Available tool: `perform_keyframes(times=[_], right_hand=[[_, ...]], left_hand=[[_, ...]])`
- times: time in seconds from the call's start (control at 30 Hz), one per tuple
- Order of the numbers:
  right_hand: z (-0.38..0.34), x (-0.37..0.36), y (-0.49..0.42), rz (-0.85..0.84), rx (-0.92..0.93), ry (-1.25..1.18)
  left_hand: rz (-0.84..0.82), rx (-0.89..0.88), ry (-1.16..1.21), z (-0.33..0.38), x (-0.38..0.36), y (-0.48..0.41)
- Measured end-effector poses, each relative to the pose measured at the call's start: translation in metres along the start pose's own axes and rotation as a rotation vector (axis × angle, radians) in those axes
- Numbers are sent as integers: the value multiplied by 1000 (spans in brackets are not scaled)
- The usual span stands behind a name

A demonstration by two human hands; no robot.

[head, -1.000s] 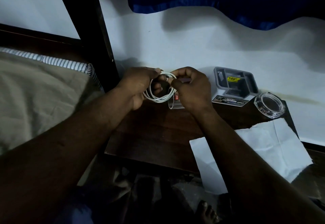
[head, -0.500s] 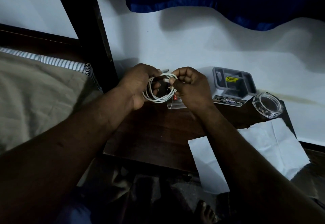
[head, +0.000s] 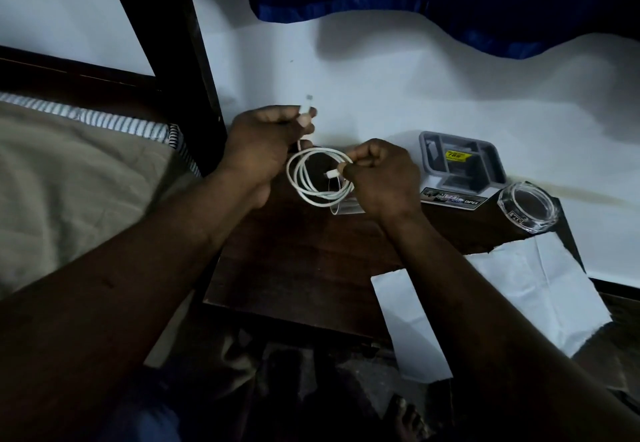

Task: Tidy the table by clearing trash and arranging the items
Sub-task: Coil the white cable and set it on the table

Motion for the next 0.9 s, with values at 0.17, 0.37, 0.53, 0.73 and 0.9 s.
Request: perform_keyframes(times=[0.17,0.37,0.53,0.73,0.9], right_hand=[[-2,6,2,118,37,11],[-7,8,1,87,63,-99],[-8,6,-2,-33,99,-195],[-10,0,3,-73,111,-69],[-8,-4,5,-31,92,-36]], left_hand=[[-310,-137,-278,0,-15,9],[-319,150,-179,-7,-11,10],[-198,197,-181,-11,-7,4],[-72,-514,-1260,0,-8,11],[-131,-112,-461,-4,-13,11]])
Point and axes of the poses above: each hand's wrist, its own y-axis away from the middle knuckle, its own x-axis out of the back of the hand, z = x × y, the point moved 3 cm from there along -y, towards the middle knuckle, and after that the axes turned 1 degree about y, right-handed, at the moved point
